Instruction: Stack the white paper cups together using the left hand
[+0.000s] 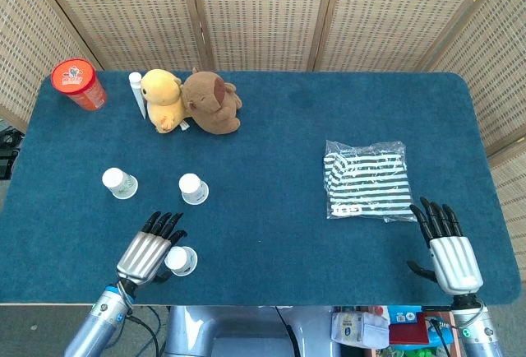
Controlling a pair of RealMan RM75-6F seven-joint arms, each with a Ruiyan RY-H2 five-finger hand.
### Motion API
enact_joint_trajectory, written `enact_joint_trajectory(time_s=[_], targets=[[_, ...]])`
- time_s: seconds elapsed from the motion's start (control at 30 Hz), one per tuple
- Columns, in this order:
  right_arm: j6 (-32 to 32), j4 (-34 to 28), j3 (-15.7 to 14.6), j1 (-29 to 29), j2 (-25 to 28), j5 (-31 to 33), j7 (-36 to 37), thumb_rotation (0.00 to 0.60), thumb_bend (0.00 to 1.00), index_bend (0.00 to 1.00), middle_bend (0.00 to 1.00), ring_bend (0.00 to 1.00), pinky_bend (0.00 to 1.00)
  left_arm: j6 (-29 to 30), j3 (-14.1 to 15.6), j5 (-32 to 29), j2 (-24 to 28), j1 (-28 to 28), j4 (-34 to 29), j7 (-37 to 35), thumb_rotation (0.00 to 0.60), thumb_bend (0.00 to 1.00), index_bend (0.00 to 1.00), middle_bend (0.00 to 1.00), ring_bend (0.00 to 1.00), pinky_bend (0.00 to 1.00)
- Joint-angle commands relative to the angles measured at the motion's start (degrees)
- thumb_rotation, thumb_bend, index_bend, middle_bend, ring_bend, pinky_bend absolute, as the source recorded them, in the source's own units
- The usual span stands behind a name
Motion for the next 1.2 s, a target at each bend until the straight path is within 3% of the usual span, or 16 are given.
enact_joint_trajectory(time_s=[0.03,0.47,0.77,0.97,1.07,1.2], targets=[[0.2,0.0,0.2,-0.1,0.1,0.2,0.4,0.6,0.0,0.0,0.0,0.0,0.0,-0.3,0.1,-1.4,-1.4,-1.1,0.9,0.8,0.6,0.24,0.24,0.0,0.0,0.0],[0.5,0.0,0.3,-0.2,0.3,0.1,0.7,0.6,0.0,0.0,0.0,0.0,0.0,0.9,1.1,-3.7,-3.0,-3.4,2.5,0.0,0.6,0.24,0.41,0.0,0.0,0.0],[0.3,0.1,0.3,-0.1,0.3,0.2,0.7,0.6,0.0,0.0,0.0,0.0,0.0,2.5,0.8,-1.8,-0.5,-4.5,0.8,-1.1,0.6,0.24,0.42,0.0,0.0,0.0],[0.3,0.1,0.3,-0.2,0.2,0.2,0.6,0.6,0.0,0.0,0.0,0.0,0.0,2.9,-1.9,-2.8,2.2,-6.6,-1.2,-0.6,0.6,0.24,0.42,0.0,0.0,0.0],[0.0,0.1,0.2,0.0,0.1,0.1,0.4,0.6,0.0,0.0,0.0,0.0,0.0,1.7,-5.9,-3.8,4.4,-9.5,-0.1,-1.1,0.6,0.24,0.42,0.0,0.0,0.0],[-0.1,0.1,0.2,0.0,0.0,0.0,0.3,0.6,0.0,0.0,0.0,0.0,0.0,-0.1,-8.9,-5.9,5.2,-12.0,1.7,-2.8,0.6,0.24,0.42,0.0,0.0,0.0]])
